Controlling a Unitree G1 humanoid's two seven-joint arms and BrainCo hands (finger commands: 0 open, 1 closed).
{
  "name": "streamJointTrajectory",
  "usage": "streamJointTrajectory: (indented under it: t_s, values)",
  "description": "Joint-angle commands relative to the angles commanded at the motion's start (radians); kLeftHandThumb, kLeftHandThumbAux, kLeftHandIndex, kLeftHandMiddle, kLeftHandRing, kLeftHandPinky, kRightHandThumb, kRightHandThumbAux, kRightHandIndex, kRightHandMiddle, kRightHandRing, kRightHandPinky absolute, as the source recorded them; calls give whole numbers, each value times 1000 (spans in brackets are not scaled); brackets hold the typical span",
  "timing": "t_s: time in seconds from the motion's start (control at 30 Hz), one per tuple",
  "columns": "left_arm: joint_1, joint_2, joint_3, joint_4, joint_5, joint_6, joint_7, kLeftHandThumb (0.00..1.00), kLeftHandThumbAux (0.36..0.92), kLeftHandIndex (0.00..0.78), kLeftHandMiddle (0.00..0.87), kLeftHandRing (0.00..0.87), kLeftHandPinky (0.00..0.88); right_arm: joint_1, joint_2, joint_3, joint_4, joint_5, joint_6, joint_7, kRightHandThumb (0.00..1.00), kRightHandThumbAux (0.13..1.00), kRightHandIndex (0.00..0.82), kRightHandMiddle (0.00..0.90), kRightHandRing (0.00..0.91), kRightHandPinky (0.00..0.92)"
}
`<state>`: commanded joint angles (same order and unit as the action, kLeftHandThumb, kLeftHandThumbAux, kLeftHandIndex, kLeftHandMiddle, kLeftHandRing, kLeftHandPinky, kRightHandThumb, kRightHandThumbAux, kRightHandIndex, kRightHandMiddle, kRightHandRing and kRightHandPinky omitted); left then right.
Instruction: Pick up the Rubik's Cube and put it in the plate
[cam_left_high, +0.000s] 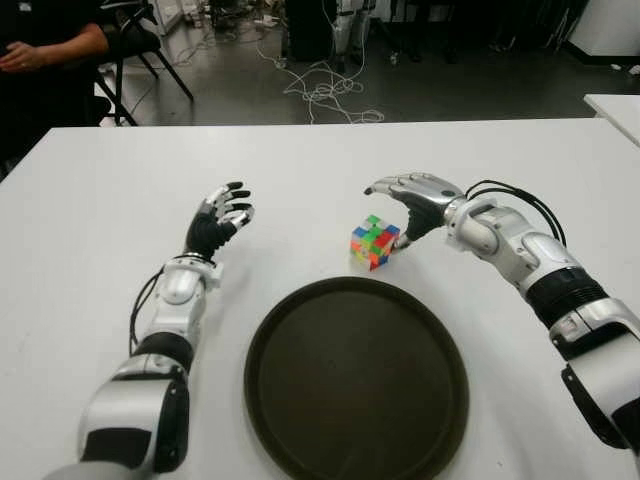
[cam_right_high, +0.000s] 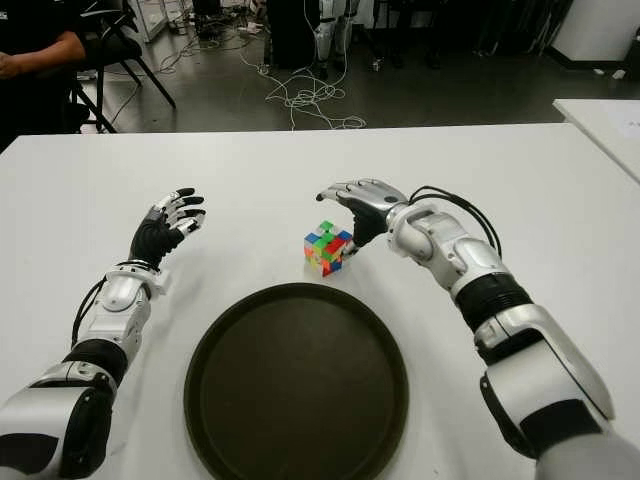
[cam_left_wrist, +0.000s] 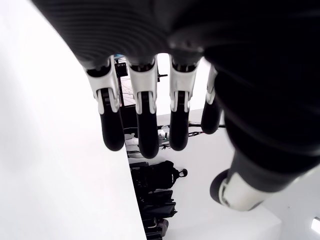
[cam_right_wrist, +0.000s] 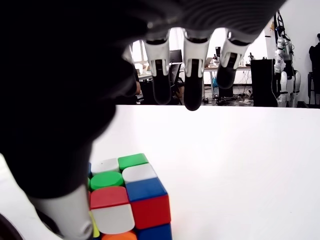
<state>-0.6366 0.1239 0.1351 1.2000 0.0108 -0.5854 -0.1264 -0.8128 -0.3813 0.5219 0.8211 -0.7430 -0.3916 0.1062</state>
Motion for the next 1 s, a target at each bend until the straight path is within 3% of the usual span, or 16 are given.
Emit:
streamJointTrajectory:
  t_s: [0.57,1.0]
  values:
    - [-1,-5,5,-2,-7,1,6,165,753,201,249,261,285,-2,26,13,29,7,-44,1,0,826,135,164,155,108]
    - [2,-3,4,-5,-12,-4,-1,175,747,203,248,258,277,-12,45,43,72,-14,-50,-26,0,848,178,193,183,139]
